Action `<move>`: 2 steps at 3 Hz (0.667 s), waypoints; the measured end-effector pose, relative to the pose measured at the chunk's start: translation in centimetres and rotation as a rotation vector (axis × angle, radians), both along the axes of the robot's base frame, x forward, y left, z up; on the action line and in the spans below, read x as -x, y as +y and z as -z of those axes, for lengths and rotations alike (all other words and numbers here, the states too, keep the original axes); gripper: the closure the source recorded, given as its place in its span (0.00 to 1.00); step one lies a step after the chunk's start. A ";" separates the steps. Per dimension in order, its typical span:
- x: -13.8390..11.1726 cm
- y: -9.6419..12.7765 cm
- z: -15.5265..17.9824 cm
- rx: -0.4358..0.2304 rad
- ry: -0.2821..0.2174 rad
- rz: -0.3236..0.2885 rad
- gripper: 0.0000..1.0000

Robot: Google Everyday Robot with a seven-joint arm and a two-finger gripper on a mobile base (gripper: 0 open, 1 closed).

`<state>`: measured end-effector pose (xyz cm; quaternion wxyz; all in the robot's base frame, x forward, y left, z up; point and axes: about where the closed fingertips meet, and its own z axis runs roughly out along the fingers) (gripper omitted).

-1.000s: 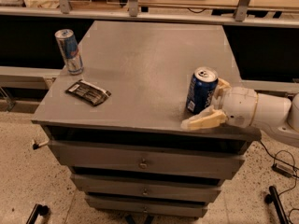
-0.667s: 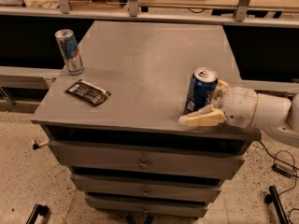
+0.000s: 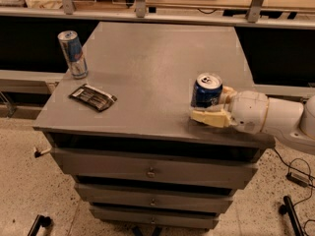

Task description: Pick pepsi can

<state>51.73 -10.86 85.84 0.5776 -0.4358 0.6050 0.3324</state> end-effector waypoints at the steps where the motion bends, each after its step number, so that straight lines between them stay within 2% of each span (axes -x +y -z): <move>1: -0.9 1.5 -0.5 0.035 0.042 0.003 0.93; 2: -2.6 3.4 -1.7 0.113 0.088 -0.002 1.00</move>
Offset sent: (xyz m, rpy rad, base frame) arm 0.0571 0.0609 0.0324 -0.2535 0.1704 0.0174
